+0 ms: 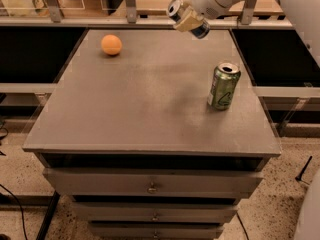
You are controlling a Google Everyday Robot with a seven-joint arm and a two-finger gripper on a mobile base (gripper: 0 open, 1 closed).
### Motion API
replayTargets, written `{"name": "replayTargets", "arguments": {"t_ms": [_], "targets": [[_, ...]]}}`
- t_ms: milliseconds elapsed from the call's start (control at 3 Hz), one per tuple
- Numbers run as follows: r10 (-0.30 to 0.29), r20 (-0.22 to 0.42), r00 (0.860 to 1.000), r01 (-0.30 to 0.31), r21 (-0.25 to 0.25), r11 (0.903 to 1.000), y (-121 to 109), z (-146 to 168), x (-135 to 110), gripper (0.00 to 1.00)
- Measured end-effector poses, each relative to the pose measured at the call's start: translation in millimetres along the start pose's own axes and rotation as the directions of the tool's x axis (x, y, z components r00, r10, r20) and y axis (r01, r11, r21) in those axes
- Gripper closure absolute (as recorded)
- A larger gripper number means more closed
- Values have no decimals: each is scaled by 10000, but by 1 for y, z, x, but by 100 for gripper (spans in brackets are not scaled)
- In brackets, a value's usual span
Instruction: Knock redbull can over
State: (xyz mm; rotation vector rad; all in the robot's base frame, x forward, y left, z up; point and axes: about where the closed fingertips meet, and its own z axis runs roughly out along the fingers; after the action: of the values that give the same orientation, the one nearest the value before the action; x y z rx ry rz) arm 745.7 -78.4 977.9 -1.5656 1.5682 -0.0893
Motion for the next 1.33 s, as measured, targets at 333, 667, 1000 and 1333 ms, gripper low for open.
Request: {"name": "replayTargets", "arguments": {"t_ms": [333, 667, 1000, 1333], "targets": [[-2090, -1354, 9685, 2044, -468, 9778, 32, 3, -14, 100], [-3619, -1945, 9117, 3350, -1581, 9288, 70, 17, -14, 82], [-4854, -1862, 8542, 4219, -2971, 8566, 105, 27, -15, 59], [-4910, -1849, 8513, 4212, -3173, 8497, 110, 26, -12, 36]]}}
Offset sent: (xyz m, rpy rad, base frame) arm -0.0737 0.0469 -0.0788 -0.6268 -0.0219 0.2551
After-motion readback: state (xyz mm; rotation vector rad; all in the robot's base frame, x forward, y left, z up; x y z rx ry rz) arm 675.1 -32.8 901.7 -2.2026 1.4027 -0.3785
